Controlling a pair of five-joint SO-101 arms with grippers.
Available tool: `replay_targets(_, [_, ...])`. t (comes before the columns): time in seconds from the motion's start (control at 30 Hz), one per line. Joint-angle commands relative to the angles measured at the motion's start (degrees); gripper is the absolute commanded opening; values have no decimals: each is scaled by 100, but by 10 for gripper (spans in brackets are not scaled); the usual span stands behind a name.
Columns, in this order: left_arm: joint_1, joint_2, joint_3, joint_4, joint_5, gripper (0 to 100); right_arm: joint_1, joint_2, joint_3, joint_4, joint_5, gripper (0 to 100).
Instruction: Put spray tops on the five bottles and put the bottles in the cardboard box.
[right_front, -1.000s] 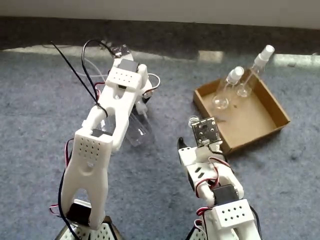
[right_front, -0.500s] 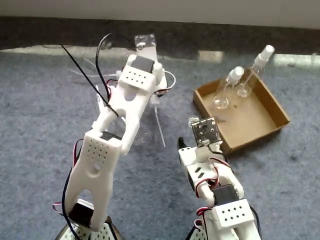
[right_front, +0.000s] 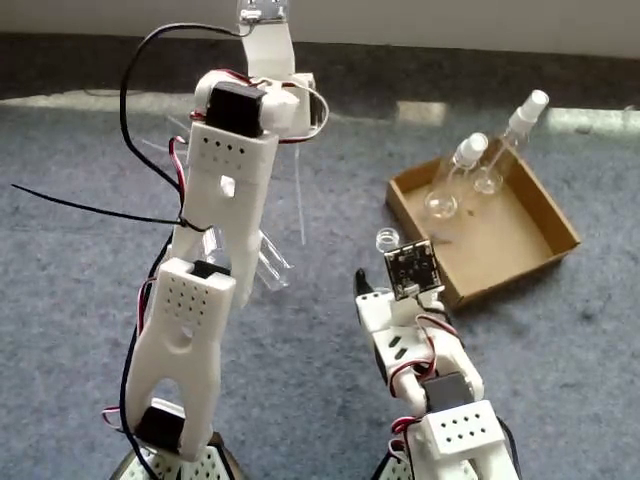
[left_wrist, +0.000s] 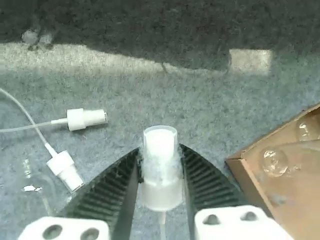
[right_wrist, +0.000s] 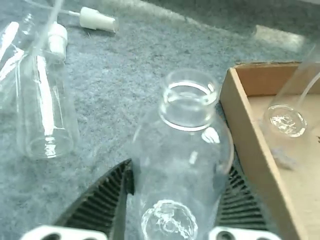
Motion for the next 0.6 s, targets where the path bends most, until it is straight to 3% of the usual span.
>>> replay_targets(0.0, [-22,-523,-259,62,-431,4,-31,-127,303,-822,-9,149])
replay_targets(0.37, [92,-1877,-171,88,-484,4,-945,-127,558,-1130,-18,152])
replay_targets(0.57, [101,-2431,-171,105,-1222,4,-1218,-127,558,-1130,-9,152])
